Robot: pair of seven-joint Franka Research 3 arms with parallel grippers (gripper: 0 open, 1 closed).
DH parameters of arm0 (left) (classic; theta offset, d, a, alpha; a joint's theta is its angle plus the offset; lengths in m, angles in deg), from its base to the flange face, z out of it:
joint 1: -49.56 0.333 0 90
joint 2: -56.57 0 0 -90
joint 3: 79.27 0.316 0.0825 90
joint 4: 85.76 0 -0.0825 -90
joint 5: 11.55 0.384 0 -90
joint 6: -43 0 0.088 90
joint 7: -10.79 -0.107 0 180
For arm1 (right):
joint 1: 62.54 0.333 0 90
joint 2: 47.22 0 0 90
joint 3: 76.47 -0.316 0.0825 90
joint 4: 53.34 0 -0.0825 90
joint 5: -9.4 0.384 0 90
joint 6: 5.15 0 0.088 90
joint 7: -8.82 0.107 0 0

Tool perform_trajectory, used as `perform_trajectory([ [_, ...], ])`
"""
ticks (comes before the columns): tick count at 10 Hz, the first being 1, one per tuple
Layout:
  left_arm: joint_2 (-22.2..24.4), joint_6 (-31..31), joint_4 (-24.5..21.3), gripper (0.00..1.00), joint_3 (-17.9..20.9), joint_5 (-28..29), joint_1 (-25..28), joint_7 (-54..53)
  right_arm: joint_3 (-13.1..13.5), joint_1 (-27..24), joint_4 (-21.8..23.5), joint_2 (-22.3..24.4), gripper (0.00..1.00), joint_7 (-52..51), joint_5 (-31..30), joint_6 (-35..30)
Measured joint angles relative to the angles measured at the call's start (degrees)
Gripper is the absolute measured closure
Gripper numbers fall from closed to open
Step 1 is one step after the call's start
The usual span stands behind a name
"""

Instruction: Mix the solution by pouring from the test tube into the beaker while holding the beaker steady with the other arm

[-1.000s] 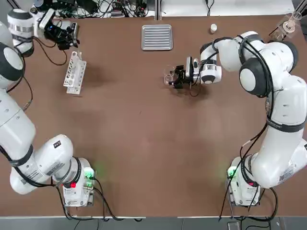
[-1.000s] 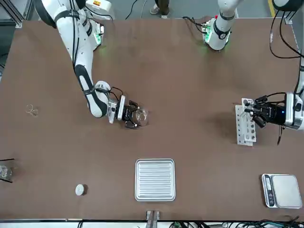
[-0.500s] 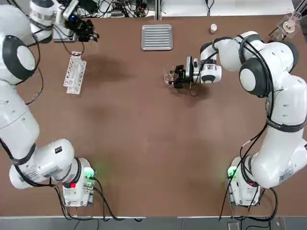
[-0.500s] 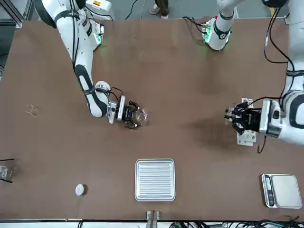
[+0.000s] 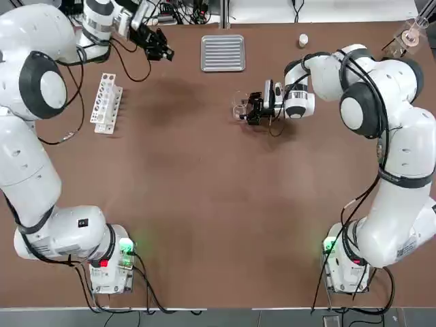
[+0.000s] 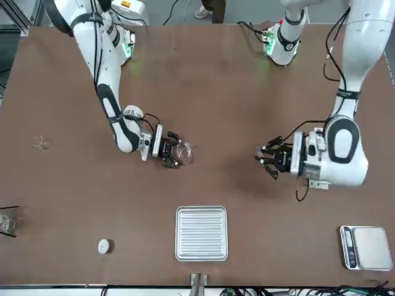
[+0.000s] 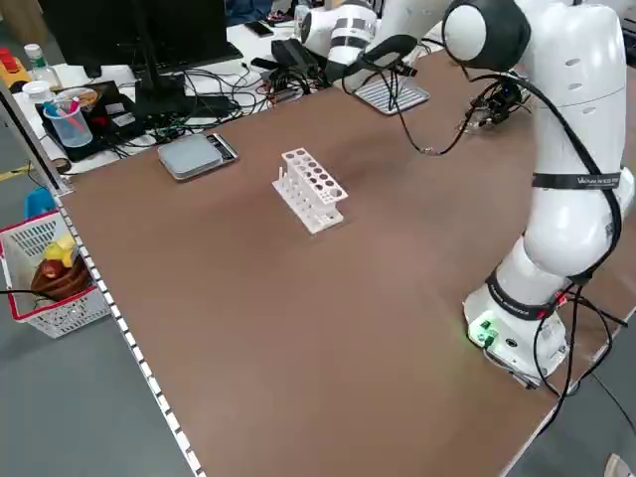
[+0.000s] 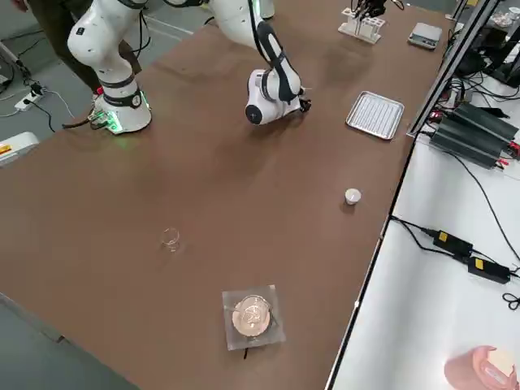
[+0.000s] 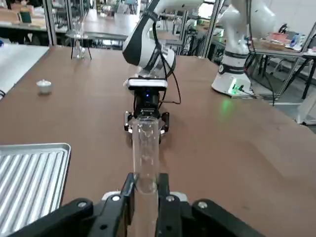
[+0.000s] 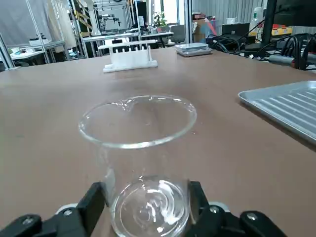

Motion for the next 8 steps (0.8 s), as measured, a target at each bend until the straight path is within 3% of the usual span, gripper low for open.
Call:
perform_trajectory([
  [4, 1.06, -9.55, -1.23, 0.78, 0.14, -4.63, -5.96, 2.99, -0.27, 0.02, 0.00, 0.02, 0.24, 0.03, 1.16, 0.73],
  [8, 0.99, -19.09, -1.59, 0.78, 0.56, -5.38, -13.91, 8.73, -0.32, 0.02, 0.15, 0.02, 0.24, 0.12, 1.25, 1.01],
])
